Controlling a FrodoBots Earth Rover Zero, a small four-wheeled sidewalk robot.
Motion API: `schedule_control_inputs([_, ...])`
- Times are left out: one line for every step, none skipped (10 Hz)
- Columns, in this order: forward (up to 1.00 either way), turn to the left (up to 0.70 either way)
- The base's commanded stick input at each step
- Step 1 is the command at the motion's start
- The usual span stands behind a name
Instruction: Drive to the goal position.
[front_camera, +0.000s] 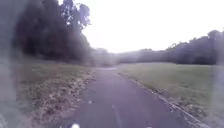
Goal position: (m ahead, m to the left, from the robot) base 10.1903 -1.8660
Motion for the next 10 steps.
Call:
schedule_control_inputs([0.70,0.00])
schedule_control_inputs([0.70,0.00])
schedule_control_inputs([0.70,0.00])
schedule_control_inputs([0.70,0.00])
schedule_control_inputs([0.70,0.00])
schedule_control_inputs([0.70,0.00])
schedule_control_inputs([0.70,0.00])
schedule_control_inputs([0.70,0.00])
schedule_control_inputs([0.70,0.00])
schedule_control_inputs([0.70,0.00])
